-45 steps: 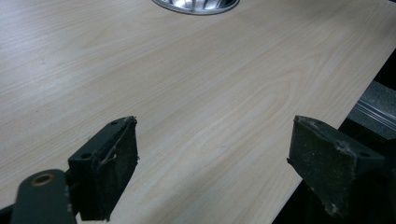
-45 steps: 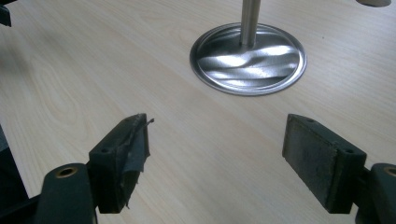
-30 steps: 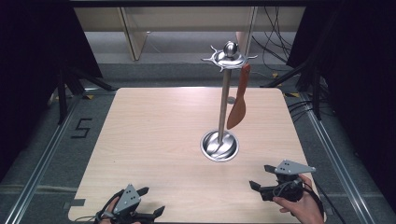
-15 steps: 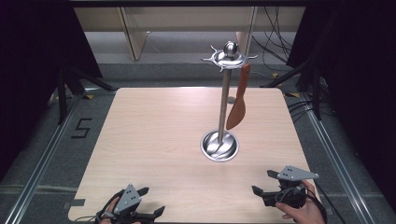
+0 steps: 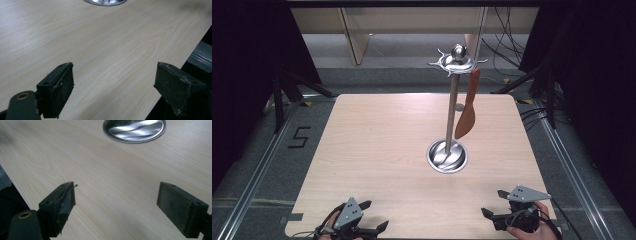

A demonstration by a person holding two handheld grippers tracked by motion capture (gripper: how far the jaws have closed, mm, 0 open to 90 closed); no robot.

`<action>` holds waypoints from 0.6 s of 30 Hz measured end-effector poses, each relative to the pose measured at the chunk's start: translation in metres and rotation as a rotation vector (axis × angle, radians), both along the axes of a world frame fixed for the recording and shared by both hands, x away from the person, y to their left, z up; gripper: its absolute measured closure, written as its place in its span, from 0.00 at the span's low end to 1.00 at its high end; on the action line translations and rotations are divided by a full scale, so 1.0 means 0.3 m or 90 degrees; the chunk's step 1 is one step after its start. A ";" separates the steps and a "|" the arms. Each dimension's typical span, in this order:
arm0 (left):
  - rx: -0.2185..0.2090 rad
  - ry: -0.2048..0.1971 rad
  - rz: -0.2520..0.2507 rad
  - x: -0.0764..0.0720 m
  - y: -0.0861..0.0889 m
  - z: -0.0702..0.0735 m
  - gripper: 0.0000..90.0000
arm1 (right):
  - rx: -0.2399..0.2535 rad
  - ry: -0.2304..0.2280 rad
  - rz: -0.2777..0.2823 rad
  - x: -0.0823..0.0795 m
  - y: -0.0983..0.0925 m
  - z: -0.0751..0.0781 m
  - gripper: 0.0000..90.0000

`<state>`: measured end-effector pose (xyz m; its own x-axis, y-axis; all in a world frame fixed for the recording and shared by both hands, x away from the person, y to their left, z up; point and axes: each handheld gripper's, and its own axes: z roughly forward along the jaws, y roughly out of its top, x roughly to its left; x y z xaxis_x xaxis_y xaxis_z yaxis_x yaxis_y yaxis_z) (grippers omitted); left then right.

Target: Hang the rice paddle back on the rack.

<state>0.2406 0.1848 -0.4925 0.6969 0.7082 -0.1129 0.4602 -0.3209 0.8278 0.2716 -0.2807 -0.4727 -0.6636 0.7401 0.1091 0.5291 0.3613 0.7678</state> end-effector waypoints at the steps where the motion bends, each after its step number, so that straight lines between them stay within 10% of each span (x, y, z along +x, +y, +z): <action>1: 0.005 -0.004 -0.005 0.001 0.002 0.000 0.17 | 0.004 0.012 -0.017 -0.009 0.008 0.000 0.18; 18: -0.004 0.003 0.003 0.000 -0.001 -0.001 0.17 | -0.009 0.016 0.017 0.000 0.004 -0.006 0.18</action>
<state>0.2405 0.1846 -0.4928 0.6928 0.7110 -0.1205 0.4661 -0.3139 0.8272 0.2717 -0.2795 -0.4744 -0.6803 0.7238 0.1154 0.5381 0.3863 0.7492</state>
